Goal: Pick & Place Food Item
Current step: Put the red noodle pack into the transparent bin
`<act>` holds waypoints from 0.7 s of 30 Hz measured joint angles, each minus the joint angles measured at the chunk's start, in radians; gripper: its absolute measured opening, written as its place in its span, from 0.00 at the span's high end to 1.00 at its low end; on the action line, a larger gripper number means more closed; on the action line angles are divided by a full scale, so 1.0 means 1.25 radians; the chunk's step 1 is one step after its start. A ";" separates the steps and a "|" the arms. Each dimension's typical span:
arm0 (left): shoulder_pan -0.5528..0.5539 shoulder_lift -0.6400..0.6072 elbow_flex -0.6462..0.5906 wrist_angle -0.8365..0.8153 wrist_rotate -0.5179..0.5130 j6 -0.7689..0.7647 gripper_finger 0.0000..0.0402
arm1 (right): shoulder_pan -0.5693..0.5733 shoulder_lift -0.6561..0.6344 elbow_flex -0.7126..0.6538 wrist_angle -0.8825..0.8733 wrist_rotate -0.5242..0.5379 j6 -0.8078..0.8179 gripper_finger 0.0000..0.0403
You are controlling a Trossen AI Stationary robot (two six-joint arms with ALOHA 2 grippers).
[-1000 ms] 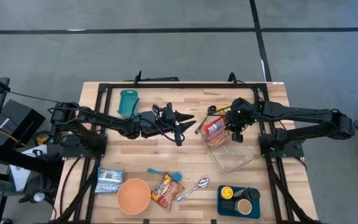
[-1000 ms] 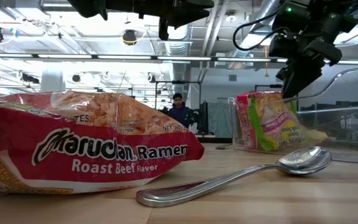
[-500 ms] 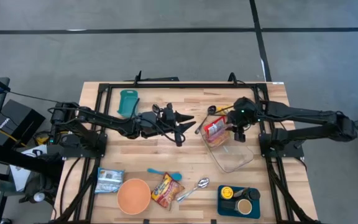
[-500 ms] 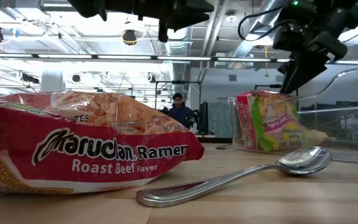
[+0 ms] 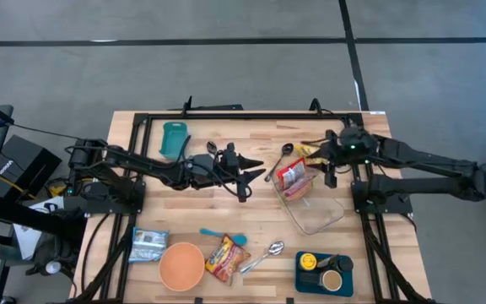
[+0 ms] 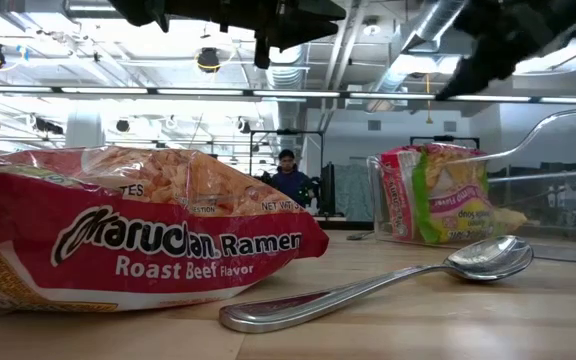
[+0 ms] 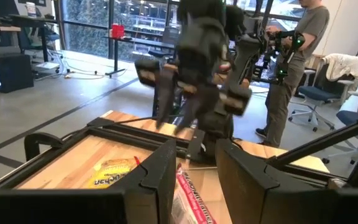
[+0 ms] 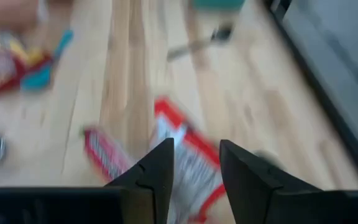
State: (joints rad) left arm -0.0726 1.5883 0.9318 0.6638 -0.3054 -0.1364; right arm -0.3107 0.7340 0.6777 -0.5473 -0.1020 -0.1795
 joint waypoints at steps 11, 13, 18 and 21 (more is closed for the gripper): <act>-0.064 0.000 0.000 -0.150 0.010 -0.055 0.73 | 0.000 -0.049 0.000 0.150 0.002 0.168 0.73; -0.082 -0.006 0.000 -0.197 0.044 -0.075 0.73 | 0.000 -0.048 0.000 0.142 0.001 0.189 0.73; -0.135 -0.041 0.000 -0.296 0.130 -0.130 0.73 | 0.003 -0.048 0.000 0.123 -0.001 0.195 0.73; -0.174 -0.073 0.000 -0.355 0.155 -0.133 0.73 | 0.003 -0.048 0.000 0.119 -0.001 0.207 0.73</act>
State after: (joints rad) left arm -0.2904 1.4972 0.9317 0.2206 -0.1115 -0.3026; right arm -0.3073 0.6746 0.6777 -0.3988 -0.1034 0.0788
